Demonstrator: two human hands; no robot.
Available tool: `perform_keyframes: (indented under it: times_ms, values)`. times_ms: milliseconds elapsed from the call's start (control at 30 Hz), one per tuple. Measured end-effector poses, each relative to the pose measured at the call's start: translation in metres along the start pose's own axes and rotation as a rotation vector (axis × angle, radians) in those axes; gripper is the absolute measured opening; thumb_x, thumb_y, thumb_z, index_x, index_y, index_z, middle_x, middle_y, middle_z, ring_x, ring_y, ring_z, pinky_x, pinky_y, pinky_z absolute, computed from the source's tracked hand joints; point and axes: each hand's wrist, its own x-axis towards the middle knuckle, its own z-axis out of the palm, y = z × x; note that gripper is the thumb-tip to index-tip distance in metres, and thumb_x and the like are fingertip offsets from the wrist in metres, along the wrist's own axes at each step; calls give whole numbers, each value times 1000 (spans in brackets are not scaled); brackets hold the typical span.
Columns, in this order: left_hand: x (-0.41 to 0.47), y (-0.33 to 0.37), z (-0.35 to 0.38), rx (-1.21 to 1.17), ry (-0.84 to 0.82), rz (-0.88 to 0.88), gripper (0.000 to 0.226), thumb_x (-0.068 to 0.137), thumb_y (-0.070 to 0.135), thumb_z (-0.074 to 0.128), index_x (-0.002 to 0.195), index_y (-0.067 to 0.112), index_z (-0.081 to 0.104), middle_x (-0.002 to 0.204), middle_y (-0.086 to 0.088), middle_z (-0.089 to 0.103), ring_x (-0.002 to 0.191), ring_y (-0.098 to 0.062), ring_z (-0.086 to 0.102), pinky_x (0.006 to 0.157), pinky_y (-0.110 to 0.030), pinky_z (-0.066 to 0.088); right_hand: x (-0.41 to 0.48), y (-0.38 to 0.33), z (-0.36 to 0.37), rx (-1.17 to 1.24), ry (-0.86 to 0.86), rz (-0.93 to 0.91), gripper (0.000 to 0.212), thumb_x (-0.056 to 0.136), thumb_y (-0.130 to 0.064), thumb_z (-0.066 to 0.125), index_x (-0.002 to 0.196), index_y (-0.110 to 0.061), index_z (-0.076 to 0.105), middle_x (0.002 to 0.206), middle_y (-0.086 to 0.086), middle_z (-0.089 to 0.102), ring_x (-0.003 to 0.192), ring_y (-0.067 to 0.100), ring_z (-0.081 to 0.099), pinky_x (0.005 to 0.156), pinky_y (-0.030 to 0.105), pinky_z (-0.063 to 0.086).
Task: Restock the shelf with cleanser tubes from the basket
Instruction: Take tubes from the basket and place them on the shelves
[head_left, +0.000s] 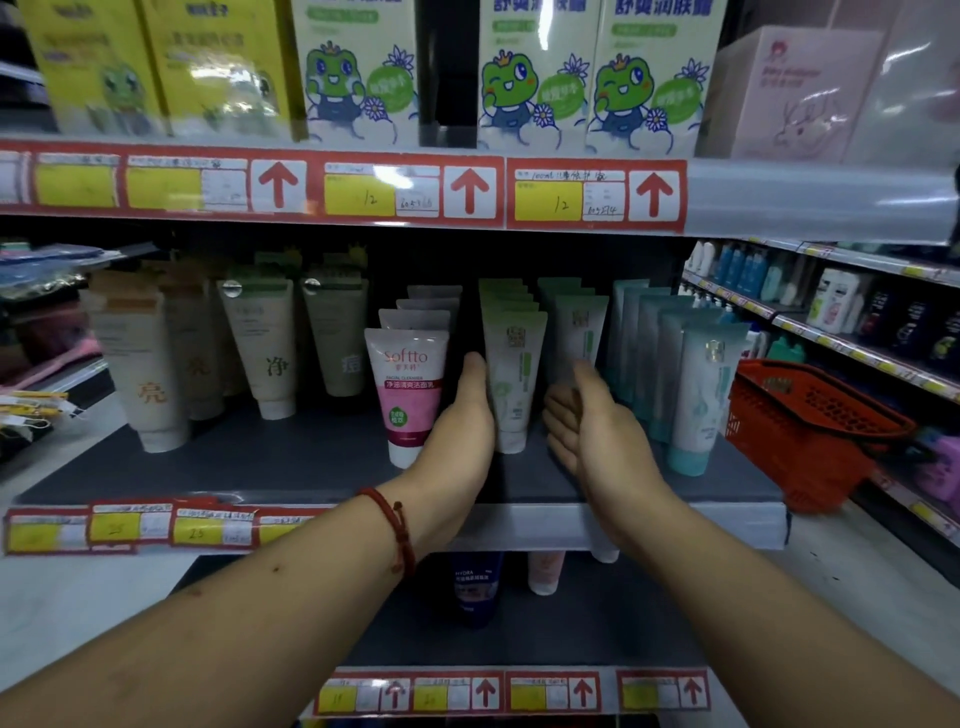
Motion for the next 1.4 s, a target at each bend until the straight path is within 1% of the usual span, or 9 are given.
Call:
perform_keyframes:
  times_ms: [200,367,533,667,800,967,1133,1333,1400]
  values:
    - [-61,14,-56,235,160,184,21,90,35,55,91,33,76,98,7,78,103,-15,72,101,-46,54,-41,-6,4,-5,90,-122,30,105,-23,50,112,-4,72,109,10,77,100,18,75,96,37,58]
    - [-66,26,-110,245,191,187,20,97,39,54,102,30,72,114,11,73,115,-9,66,110,-41,47,-44,1,33,-100,-30,-77,38,105,-30,52,131,-5,65,128,9,70,115,17,69,106,39,52]
    - [-41,26,-117,148,96,-22,69,101,60,40,154,15,41,156,0,46,139,-16,47,122,-42,31,-32,11,67,-139,-155,27,56,104,-47,48,149,-14,48,148,-1,54,131,14,55,116,37,41]
    - [-25,18,-111,96,34,-92,67,100,64,35,143,16,52,133,4,66,117,-11,61,111,-34,41,-21,22,78,-108,-155,47,23,103,-51,47,111,-38,65,100,-24,67,102,1,63,107,29,45]
    - [-15,12,-109,128,-25,-92,47,103,62,28,94,35,65,77,23,74,87,7,66,87,-21,46,-15,27,84,-218,-143,46,43,101,-58,45,75,-50,79,81,-19,77,103,9,68,105,32,47]
    - [-5,10,-109,133,-66,-104,48,102,65,26,95,38,65,81,25,74,94,6,65,85,-19,45,-12,26,86,-218,-128,19,25,94,-65,50,99,-43,59,121,5,62,122,36,60,113,53,42]
    - [2,7,-111,124,-23,-109,48,102,65,28,103,33,64,87,20,73,95,3,65,91,-21,46,-2,32,80,-153,-117,30,51,102,-51,48,64,-35,77,75,-21,75,94,4,68,105,31,48]
    - [14,16,-108,23,20,-77,66,104,63,25,142,18,54,131,1,64,103,-6,60,95,-25,39,11,27,86,-193,-92,6,46,96,-69,40,68,-55,74,77,-21,75,96,11,63,114,41,40]
    - [19,19,-105,-6,8,-96,66,103,65,24,134,19,59,121,3,72,92,-3,68,83,-20,44,18,24,90,-199,-83,9,42,82,-80,38,67,-61,72,77,-15,76,100,15,62,115,47,39]
